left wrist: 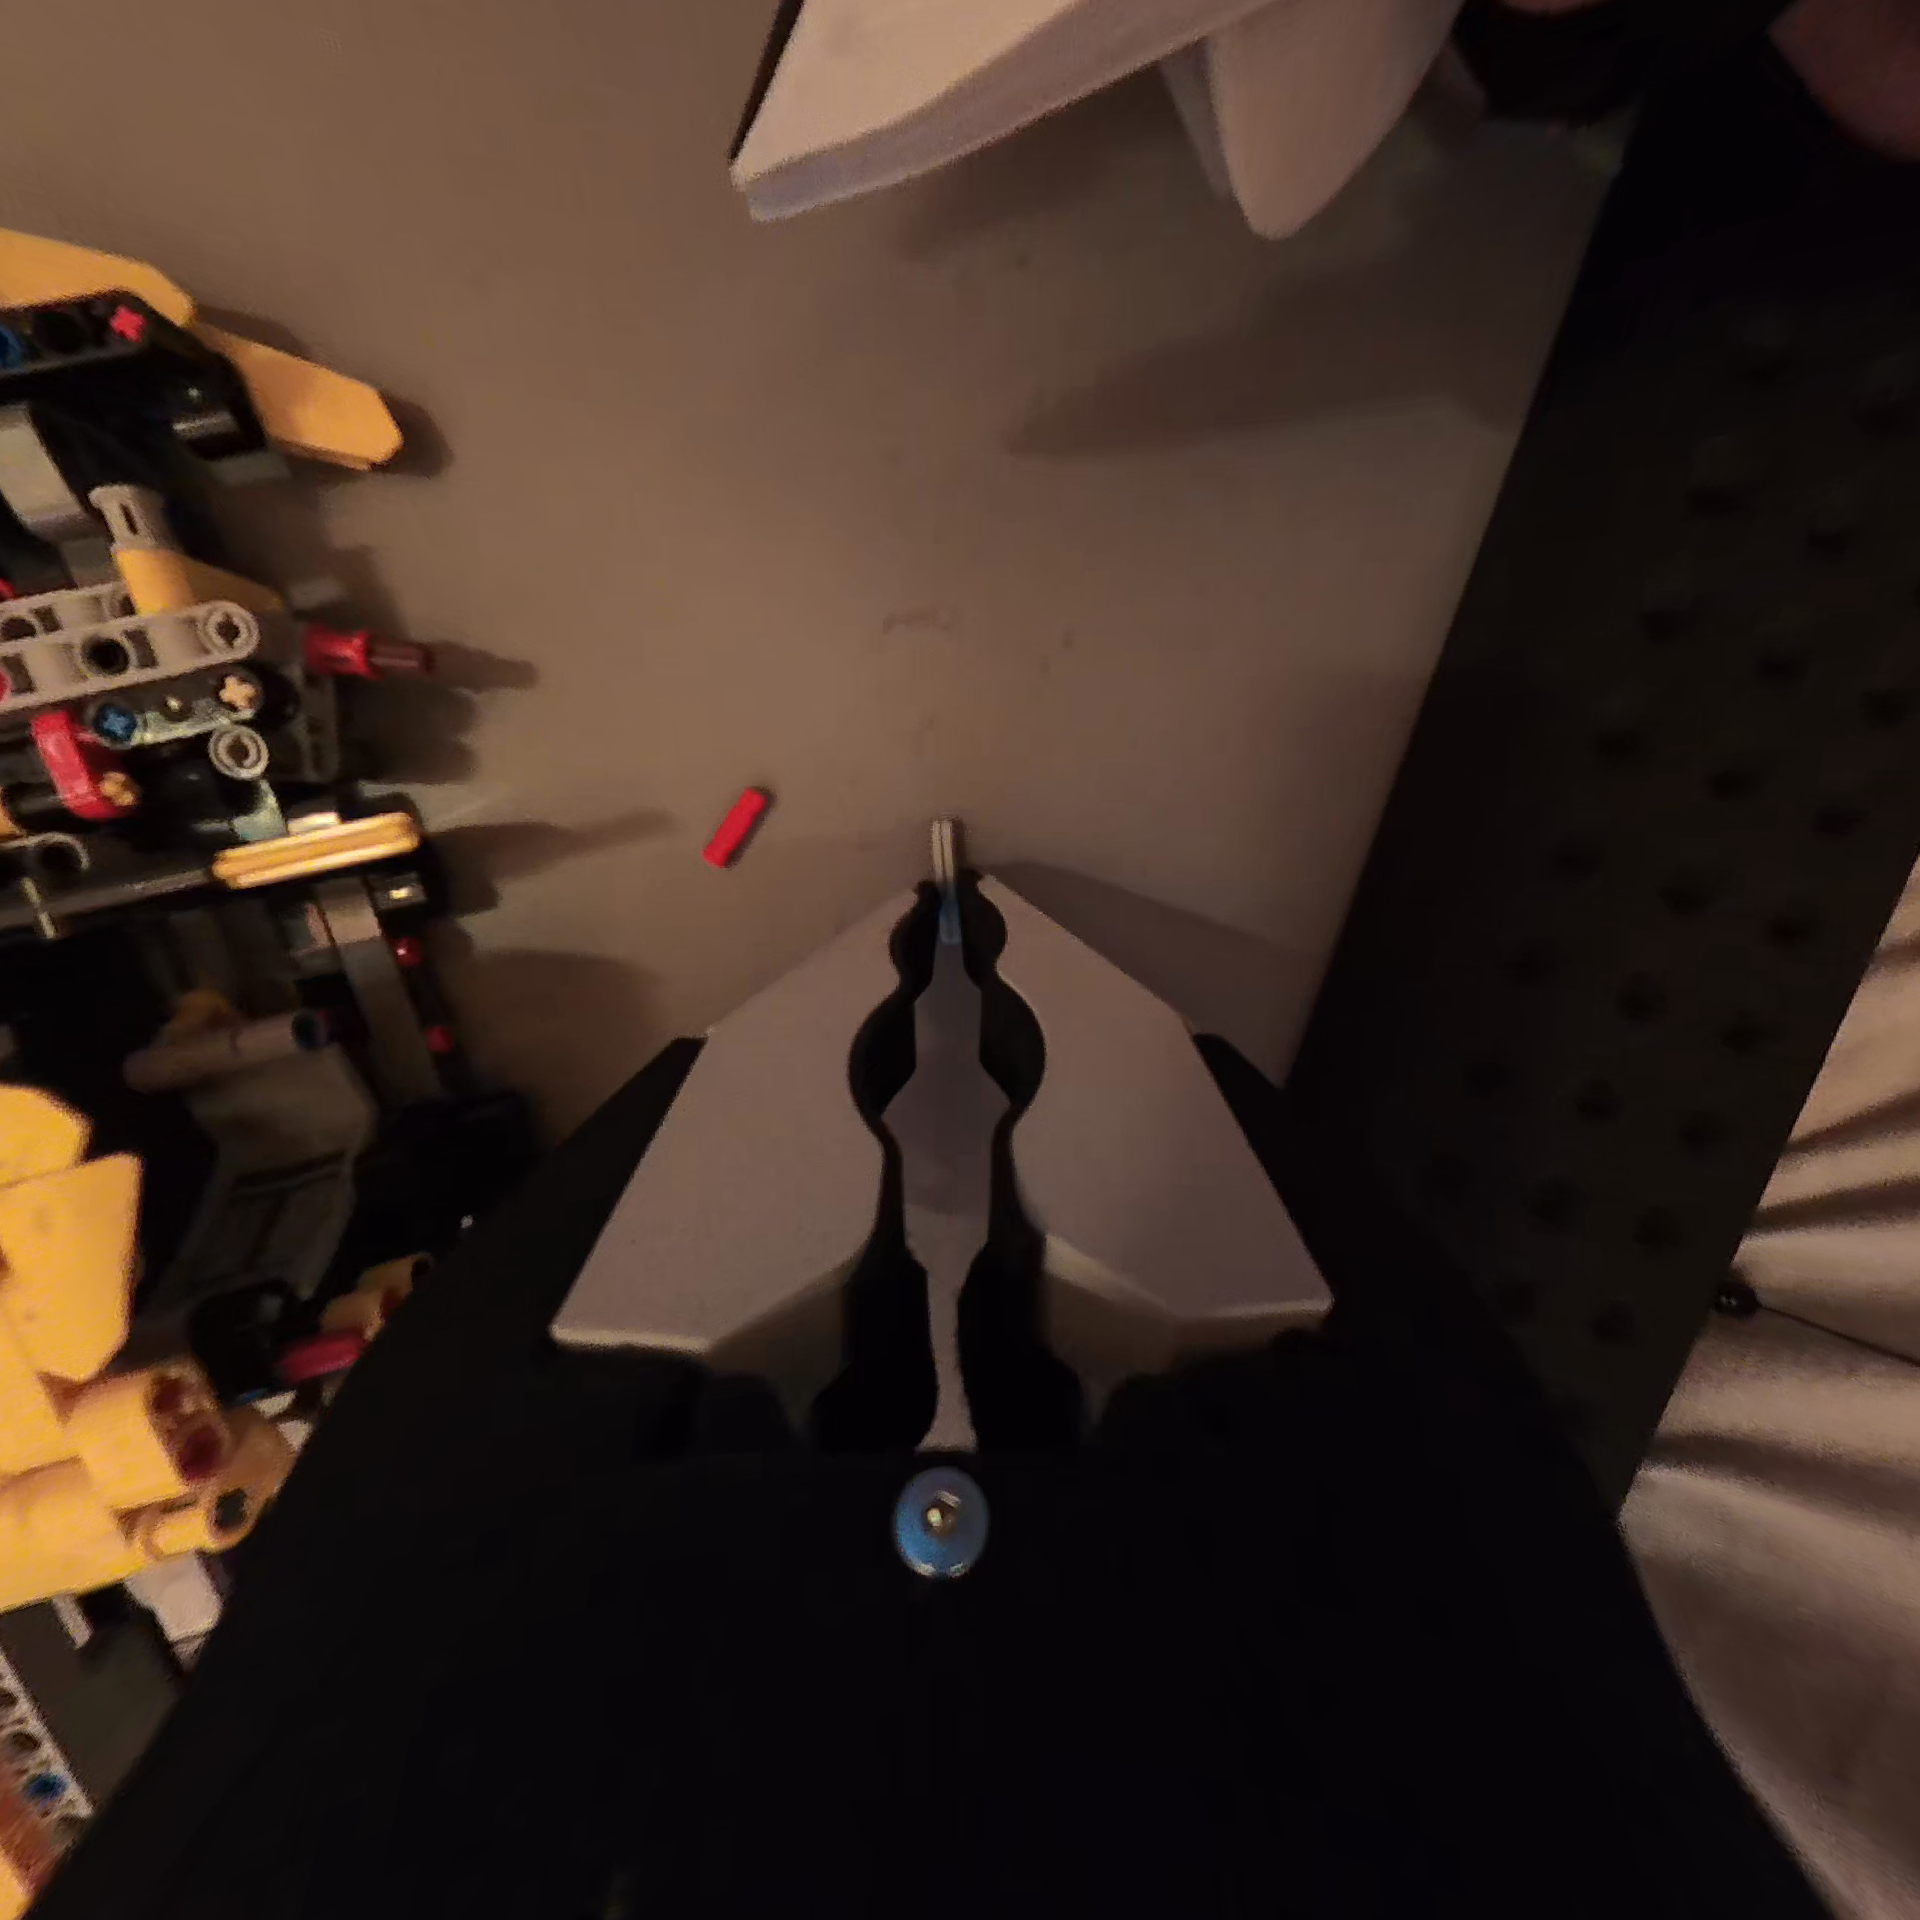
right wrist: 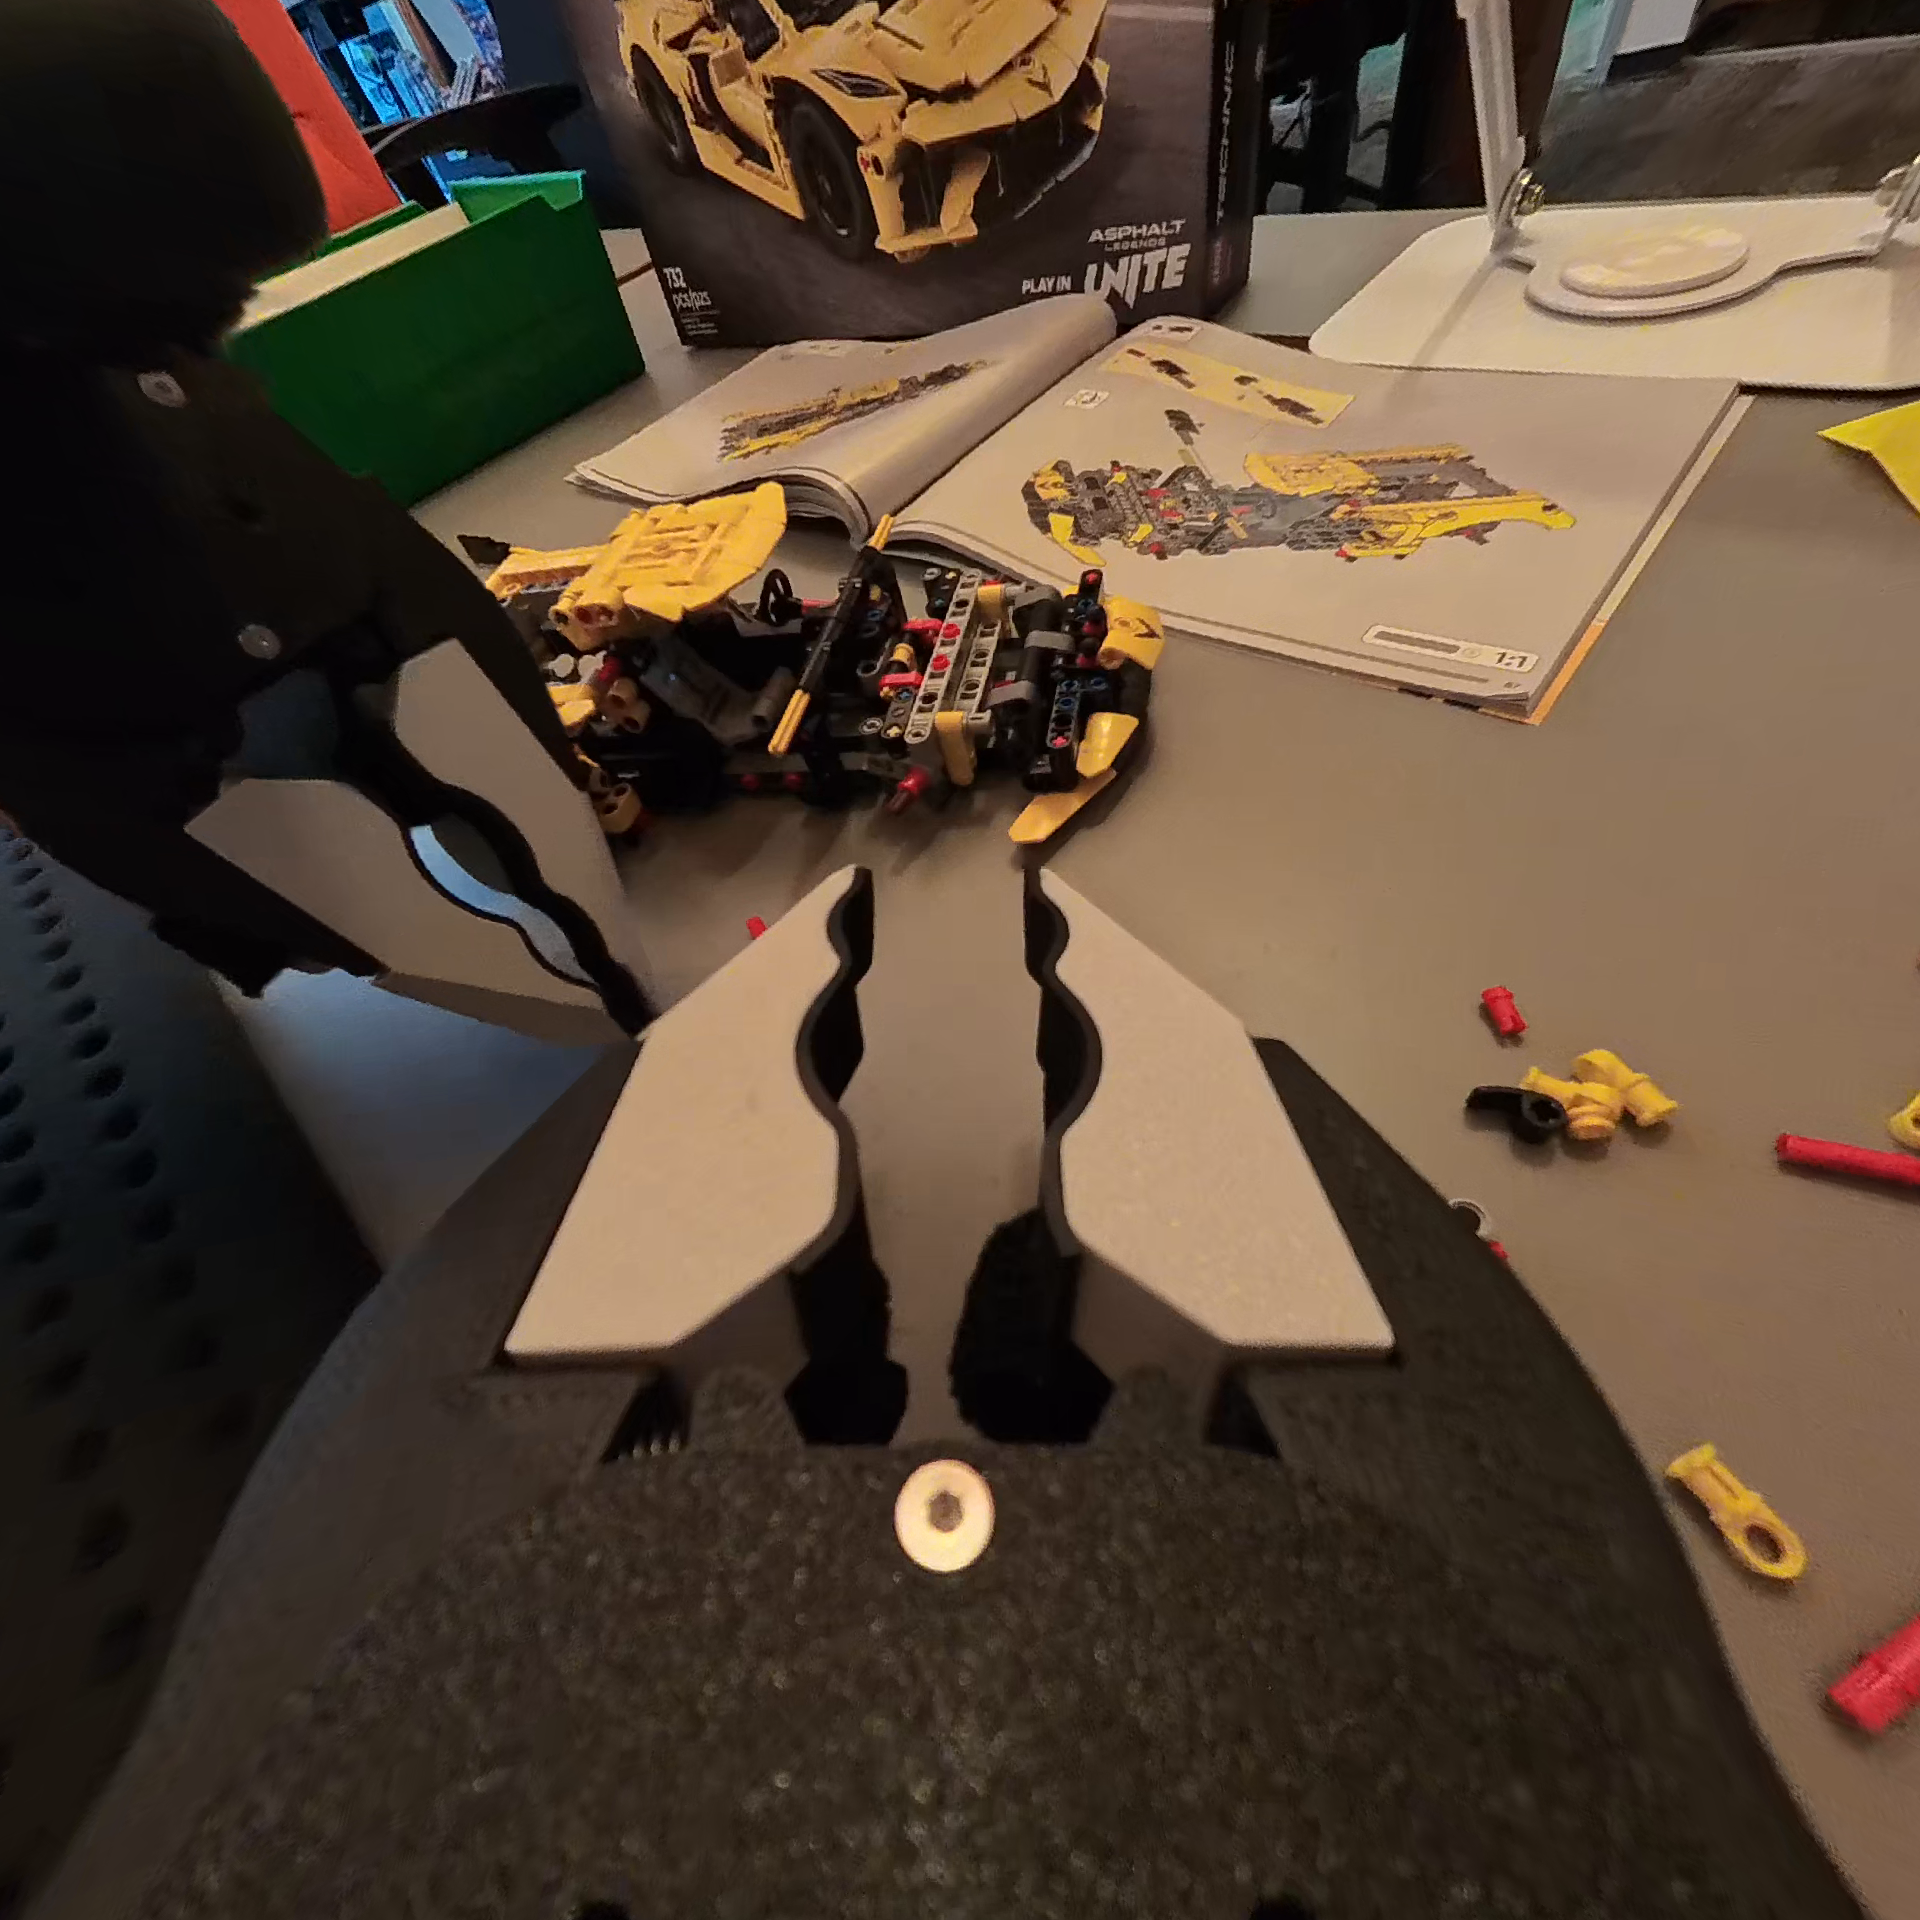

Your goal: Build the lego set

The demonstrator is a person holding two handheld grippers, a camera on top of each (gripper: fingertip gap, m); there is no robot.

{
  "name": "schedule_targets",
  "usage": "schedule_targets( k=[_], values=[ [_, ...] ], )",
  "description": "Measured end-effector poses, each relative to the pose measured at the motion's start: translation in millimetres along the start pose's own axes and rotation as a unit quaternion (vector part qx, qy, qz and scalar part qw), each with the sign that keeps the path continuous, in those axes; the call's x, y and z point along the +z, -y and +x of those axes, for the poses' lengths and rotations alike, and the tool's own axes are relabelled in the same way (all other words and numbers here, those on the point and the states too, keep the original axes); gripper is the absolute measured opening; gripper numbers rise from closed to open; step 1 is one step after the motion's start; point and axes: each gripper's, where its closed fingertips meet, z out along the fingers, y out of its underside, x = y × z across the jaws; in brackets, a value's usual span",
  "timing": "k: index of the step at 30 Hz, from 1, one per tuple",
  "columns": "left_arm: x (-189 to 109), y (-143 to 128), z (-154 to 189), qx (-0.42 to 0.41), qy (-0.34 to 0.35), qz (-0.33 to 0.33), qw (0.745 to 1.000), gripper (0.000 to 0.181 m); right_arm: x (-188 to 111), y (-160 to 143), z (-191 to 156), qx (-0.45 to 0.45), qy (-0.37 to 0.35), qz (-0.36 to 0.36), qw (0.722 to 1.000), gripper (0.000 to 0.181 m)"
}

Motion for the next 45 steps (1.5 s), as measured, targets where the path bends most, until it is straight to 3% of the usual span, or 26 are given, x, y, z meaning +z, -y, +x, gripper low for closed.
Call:
schedule_targets(
  k=[7, 10, 12, 19, 22, 25, 28, 33, 36, 41, 45],
  values=[
    [2.0, 4.9, 0.9, 0.009, 0.002, 0.013, 1.000, 0.004, -0.5, -0.4, 1.9, 0.005, -0.004, -0.001, 1.000, 0.028],
    [0.6, 7.2, -1.4, -0.005, 0.005, 0.031, 0.999, 0.025, -0.4, -0.7, 2.3, 0.007, -0.004, -0.002, 1.000, 0.028],
    [-5.3, 9.1, -5.2, -0.018, 0.010, 0.045, 0.999, 0.028, -0.5, -0.4, 2.6, 0.009, -0.003, -0.002, 1.000, 0.028],
    [-79.8, 31.4, -34.4, -0.097, 0.016, 0.214, 0.972, 0.028, -4.3, -1.1, 3.9, 0.000, -0.015, -0.006, 1.000, 0.031],
    [-115.8, 17.7, -66.7, -0.130, 0.075, 0.268, 0.952, 0.028, -24.5, -5.3, 19.2, -0.027, -0.056, -0.042, 0.997, 0.024],
    [-140.5, -3.6, -93.8, -0.156, 0.126, 0.292, 0.935, 0.028, -57.7, -14.6, 46.8, -0.047, -0.091, -0.103, 0.989, 0.030],
    [-152.4, -16.7, -109.4, -0.174, 0.142, 0.302, 0.926, 0.027, -91.5, -28.0, 83.8, -0.054, -0.146, -0.156, 0.976, 0.028],
    [-158.3, -23.8, -124.1, -0.177, 0.166, 0.300, 0.923, 0.027, -116.2, -45.9, 104.2, -0.033, -0.148, -0.198, 0.969, 0.028],
    [-157.3, -26.0, -127.7, -0.164, 0.188, 0.288, 0.925, 0.027, -106.6, -37.7, 100.9, 0.001, -0.130, -0.176, 0.976, 0.028],
    [-153.6, -21.6, -126.0, -0.146, 0.205, 0.278, 0.927, 0.027, -57.5, -25.6, 105.0, 0.022, -0.146, -0.176, 0.973, 0.028],
    [-153.6, -23.5, -123.9, -0.142, 0.216, 0.272, 0.927, 0.027, -30.8, -36.1, 106.7, 0.028, -0.158, -0.210, 0.964, 0.029]
  ],
)
